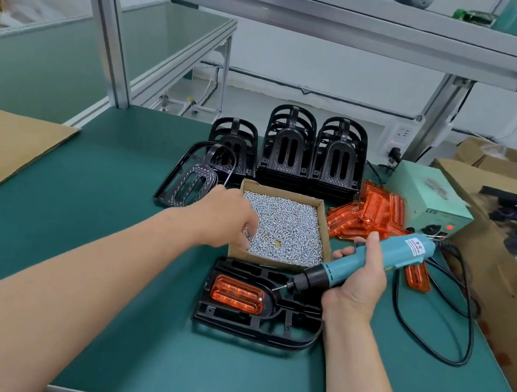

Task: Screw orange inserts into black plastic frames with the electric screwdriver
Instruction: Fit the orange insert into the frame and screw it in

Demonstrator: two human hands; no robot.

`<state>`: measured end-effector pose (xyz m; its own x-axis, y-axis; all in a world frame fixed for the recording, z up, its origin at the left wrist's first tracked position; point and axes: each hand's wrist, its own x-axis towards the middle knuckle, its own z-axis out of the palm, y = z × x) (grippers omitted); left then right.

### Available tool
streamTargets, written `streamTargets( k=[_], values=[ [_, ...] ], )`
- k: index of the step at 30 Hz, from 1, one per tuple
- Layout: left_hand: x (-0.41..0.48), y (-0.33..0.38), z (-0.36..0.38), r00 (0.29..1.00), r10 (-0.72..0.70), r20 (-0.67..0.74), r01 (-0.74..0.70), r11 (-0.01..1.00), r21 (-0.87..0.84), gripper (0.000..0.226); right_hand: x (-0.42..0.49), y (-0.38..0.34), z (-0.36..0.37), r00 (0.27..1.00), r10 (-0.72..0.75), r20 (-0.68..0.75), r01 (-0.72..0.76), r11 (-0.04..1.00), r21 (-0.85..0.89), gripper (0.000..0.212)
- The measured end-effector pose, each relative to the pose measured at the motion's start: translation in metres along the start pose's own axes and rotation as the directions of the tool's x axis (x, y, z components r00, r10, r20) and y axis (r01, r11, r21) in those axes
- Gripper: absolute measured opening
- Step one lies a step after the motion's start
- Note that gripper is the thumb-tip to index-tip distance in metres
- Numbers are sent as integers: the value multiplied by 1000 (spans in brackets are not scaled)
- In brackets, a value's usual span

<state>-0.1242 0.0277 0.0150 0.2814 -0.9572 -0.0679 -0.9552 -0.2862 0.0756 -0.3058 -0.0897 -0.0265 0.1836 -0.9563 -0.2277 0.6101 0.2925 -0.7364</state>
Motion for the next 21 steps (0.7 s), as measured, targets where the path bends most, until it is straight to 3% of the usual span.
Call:
streamTargets(
  k=[4, 6, 8, 16, 21],
  values=[
    [9, 3, -2, 998, 23, 66, -24, 999, 21, 21, 0, 1, 0, 1000, -5, -8, 5, 1000, -7, 20],
    [12, 6, -1, 998, 49, 27, -50, 998, 34, 8, 0, 0, 1, 1000, -3, -14, 3, 1000, -3, 22],
    [11, 7, 3, 998, 57, -34, -56, 998, 23, 10, 0, 0, 2, 1000, 7, -13, -7, 1000, -6, 23],
    [0, -1, 17, 969, -28, -245, -32, 970, -239, 13, -4, -2, 4, 1000, 20, -24, -20, 1000, -3, 22],
    [-11, 6, 19, 951, -149, -271, -7, 865, -502, 18, -5, -4, 4, 999, 41, -18, -41, 999, 24, 22]
  ],
)
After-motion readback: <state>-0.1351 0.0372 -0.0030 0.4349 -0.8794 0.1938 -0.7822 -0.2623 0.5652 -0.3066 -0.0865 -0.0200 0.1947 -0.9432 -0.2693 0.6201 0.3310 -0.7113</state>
